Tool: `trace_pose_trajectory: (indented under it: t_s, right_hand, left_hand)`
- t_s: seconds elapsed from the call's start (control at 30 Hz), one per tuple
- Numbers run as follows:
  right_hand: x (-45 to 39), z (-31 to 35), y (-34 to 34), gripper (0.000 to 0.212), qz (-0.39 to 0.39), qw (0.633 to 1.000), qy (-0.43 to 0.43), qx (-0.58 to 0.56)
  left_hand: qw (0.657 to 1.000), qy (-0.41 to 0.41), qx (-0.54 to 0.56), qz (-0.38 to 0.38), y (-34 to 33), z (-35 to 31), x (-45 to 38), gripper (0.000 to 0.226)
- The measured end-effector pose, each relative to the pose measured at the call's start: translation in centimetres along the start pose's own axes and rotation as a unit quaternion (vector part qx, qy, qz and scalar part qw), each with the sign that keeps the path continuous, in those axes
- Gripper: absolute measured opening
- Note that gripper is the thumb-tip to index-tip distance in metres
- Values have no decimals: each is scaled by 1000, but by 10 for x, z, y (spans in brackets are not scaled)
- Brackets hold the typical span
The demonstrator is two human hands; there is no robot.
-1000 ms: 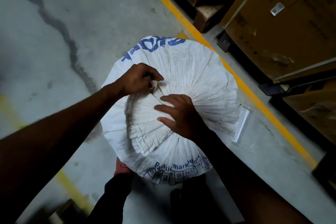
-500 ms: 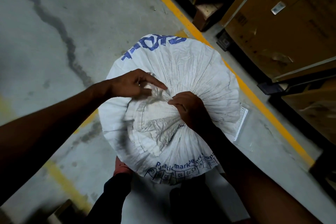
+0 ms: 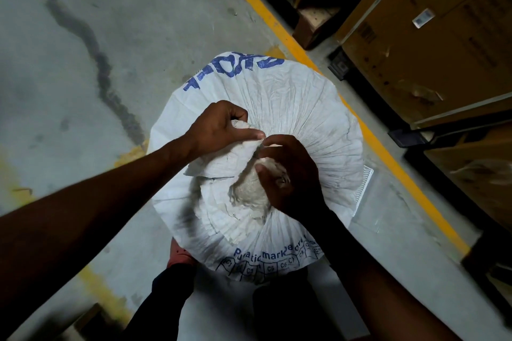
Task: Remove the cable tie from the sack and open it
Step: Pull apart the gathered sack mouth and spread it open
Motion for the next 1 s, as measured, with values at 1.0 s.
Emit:
trace_pose_trajectory:
  t_s: [1.0]
  right_hand:
    - [-18,-56,53,98,266,829,-85,484]
  left_hand:
    - [965,-75,-241,-68,-61,-21,52,25]
Point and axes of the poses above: each hand's wrist, its own x-axis away from the middle knuckle, its own y-axis out of the back of the hand, z = x × y, the point moved 3 cm from there along -x, towards the middle knuckle, and after that the axes turned 1 degree about z, right-handed, at the moved point
